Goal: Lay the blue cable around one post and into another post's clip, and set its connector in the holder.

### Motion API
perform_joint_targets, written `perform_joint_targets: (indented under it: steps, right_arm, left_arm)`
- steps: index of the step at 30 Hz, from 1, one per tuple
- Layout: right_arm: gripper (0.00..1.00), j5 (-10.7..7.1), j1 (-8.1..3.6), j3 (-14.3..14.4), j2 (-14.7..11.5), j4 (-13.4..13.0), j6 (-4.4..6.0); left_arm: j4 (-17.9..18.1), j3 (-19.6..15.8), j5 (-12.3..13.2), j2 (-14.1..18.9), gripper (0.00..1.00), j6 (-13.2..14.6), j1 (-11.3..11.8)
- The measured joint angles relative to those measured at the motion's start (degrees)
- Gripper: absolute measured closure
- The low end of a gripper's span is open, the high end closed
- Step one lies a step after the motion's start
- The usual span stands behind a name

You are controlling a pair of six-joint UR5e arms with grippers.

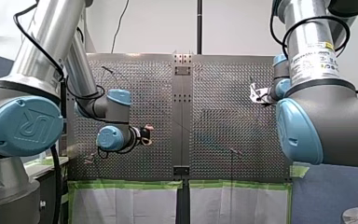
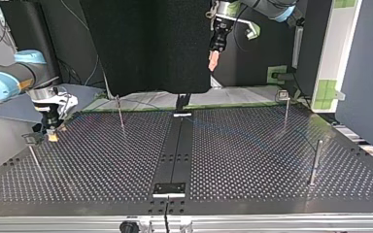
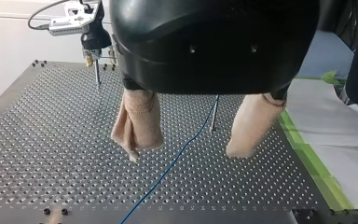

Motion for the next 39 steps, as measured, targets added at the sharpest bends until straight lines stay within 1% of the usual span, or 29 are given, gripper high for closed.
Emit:
perform_joint_targets:
  steps: [4, 6, 11, 19, 28, 35, 39]
  right_arm:
    - [0.0, 0.78, 0.03, 0.03, -0.01, 0.32, -0.06]
    - [0.0, 1.23, 0.09, 0.04, -0.01, 0.58, -0.32]
    - [0.0, 2.98, 0.32, 0.05, -0.02, 1.65, -1.8]
    - [0.0, 4.2, 0.94, 0.05, -0.01, 2.55, -3.24]
    - [0.0, 4.94, 1.46, 0.05, -0.33, 3.36, -4.15]
    - [0.0, 5.39, 1.84, 0.06, -1.86, 4.13, -4.34]
    - [0.0, 5.73, 2.18, 0.27, -2.19, 4.63, -4.48]
  left_arm:
    - [0.0, -0.01, 0.04, 0.0, 0.0, 0.0, 0.1]
    - [0.0, 0.0, 0.05, 0.0, 0.0, -0.01, 0.2]
    - [0.03, 0.03, 0.22, 0.0, 0.0, -0.07, 0.36]
    - [-0.07, 0.03, 0.31, 0.0, 0.0, -0.01, 0.57]
    - [-0.09, 0.0, 0.32, 0.0, 0.0, -0.08, 0.69]
    - [-0.23, 0.02, 0.32, 0.0, 0.0, -0.02, 1.01]
    - [-0.45, 0.0, 0.32, 0.0, 0.0, 0.04, 1.21]
